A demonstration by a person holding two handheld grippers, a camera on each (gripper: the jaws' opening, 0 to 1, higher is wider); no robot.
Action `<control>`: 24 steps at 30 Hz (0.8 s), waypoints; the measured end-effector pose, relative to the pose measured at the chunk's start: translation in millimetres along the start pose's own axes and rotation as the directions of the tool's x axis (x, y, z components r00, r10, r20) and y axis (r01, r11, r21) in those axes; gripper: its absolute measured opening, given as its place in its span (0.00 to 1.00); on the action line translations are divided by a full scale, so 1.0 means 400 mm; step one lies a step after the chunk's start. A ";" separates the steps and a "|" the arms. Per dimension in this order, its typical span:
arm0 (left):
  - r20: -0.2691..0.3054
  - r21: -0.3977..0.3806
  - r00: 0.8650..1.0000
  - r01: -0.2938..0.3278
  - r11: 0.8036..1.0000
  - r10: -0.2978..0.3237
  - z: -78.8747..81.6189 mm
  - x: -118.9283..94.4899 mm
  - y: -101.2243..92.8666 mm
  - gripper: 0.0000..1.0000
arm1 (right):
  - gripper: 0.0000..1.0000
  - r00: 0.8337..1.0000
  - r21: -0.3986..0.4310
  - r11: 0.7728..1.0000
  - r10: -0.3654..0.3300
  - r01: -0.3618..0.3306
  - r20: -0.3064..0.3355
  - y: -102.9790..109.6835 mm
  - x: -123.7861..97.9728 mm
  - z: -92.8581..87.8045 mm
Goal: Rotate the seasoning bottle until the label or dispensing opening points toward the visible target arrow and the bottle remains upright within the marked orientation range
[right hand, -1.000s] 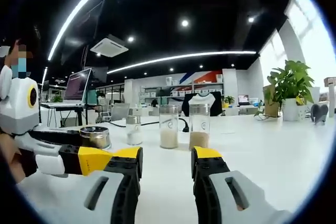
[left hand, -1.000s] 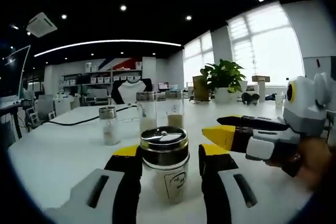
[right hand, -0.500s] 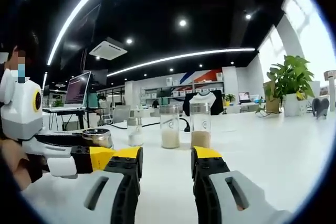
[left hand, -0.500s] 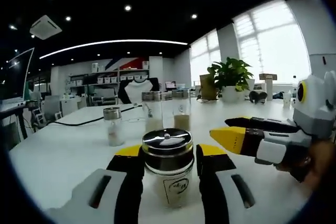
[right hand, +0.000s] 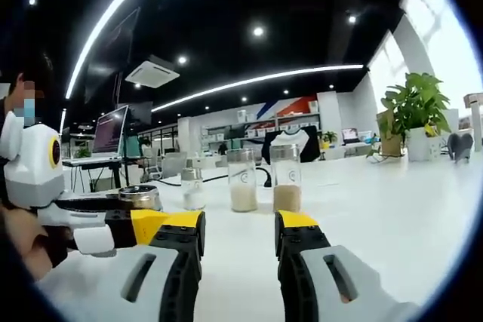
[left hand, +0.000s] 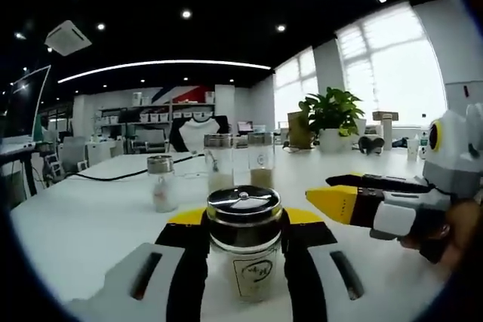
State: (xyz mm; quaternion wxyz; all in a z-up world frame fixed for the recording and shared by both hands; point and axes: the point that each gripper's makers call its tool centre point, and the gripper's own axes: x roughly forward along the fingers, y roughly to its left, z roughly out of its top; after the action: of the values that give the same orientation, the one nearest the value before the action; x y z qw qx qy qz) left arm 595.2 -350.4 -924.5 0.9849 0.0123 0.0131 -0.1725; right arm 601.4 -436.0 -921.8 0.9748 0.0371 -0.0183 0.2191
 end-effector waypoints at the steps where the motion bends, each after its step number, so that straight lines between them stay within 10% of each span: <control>1: 0.008 -0.003 1.000 0.026 1.000 -0.026 0.001 -0.001 -0.006 0.39 | 0.35 1.000 -0.003 1.000 0.000 0.000 0.000 0.000 0.000 0.000; 15: 0.081 0.019 0.996 0.023 1.000 -0.024 0.060 -0.022 0.045 0.38 | 0.37 1.000 -0.008 1.000 0.005 -0.005 -0.002 0.004 0.001 -0.001; 24: 0.098 0.028 0.995 -0.035 0.999 0.032 0.078 -0.048 0.120 0.38 | 0.70 0.999 -0.020 1.000 -0.016 0.017 0.027 0.002 0.002 0.016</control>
State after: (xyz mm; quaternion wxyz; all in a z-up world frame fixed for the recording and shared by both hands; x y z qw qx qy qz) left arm 594.1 -299.6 -891.6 0.9867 0.0188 -0.0378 -0.1567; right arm 601.8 -435.6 -915.4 0.9766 0.0303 -0.0334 0.2103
